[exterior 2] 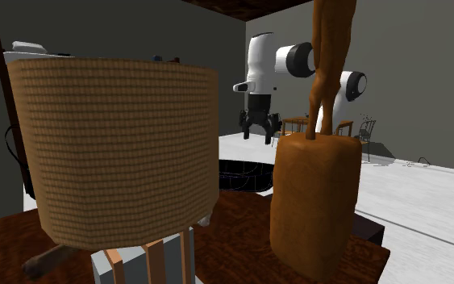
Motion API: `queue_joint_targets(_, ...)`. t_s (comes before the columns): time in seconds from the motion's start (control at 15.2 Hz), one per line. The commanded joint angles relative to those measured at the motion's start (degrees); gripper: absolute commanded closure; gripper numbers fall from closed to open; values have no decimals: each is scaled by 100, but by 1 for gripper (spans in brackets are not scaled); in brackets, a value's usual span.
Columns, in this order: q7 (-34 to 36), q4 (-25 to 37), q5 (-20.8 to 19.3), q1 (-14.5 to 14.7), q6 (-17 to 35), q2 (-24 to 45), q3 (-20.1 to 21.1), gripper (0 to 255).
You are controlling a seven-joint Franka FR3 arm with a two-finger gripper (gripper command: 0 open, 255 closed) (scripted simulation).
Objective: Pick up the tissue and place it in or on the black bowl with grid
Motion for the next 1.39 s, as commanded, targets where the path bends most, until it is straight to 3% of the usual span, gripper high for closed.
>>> queue_joint_targets(0.0, 0, 0, 0, 0, 0, 0, 0, 0)
queue_joint_targets(0.66, -226, 1332, 397, 136, 985, 2372, -70, 0)
queue_joint_targets(1.32, -500, 3384, 836, 259, 1180, 4684, -68, 0)
